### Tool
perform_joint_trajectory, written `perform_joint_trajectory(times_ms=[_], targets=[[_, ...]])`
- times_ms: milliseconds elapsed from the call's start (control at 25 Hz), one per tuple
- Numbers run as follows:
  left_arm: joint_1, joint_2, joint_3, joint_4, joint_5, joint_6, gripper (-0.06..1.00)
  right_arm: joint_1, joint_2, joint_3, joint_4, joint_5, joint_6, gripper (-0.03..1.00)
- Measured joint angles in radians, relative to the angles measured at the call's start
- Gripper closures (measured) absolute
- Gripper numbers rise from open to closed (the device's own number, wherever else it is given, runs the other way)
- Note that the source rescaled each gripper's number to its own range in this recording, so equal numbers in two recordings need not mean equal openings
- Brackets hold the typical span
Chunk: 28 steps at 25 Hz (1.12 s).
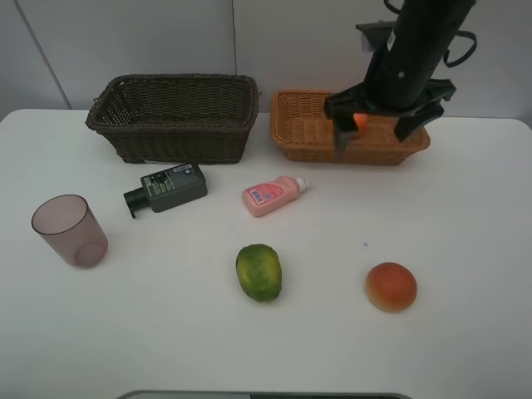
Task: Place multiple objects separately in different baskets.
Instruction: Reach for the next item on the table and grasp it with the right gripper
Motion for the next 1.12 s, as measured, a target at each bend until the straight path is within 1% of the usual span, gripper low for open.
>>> perform_joint_trajectory(times_ms=[120,240,440,600,760,880,1120], targets=[[0.000,0.000,0.000,0.000,0.000,0.000,-0.04,0.084,-0.068,0.103,0.001,-0.027,0.047,-0.03],[0.000,0.000,0.000,0.000,0.000,0.000,-0.04,0.182,-0.100,0.174,0.001,-0.042,0.104,-0.03],[0.000,0.000,0.000,0.000,0.000,0.000,-0.04,0.357,-0.104,0.243,0.004,-0.063,0.189,-0.03],[0.000,0.000,0.000,0.000,0.000,0.000,-0.04,0.471,-0.104,0.270,0.006,-0.109,0.254,-0.03],[0.000,0.000,0.000,0.000,0.000,0.000,-0.04,0.528,-0.105,0.271,0.010,-0.163,0.332,-0.03],[0.000,0.000,0.000,0.000,0.000,0.000,-0.04,0.532,-0.105,0.271,0.010,-0.204,0.387,-0.03],[0.000,0.000,0.000,0.000,0.000,0.000,-0.04,0.532,-0.104,0.271,0.004,-0.278,0.438,-0.03]])
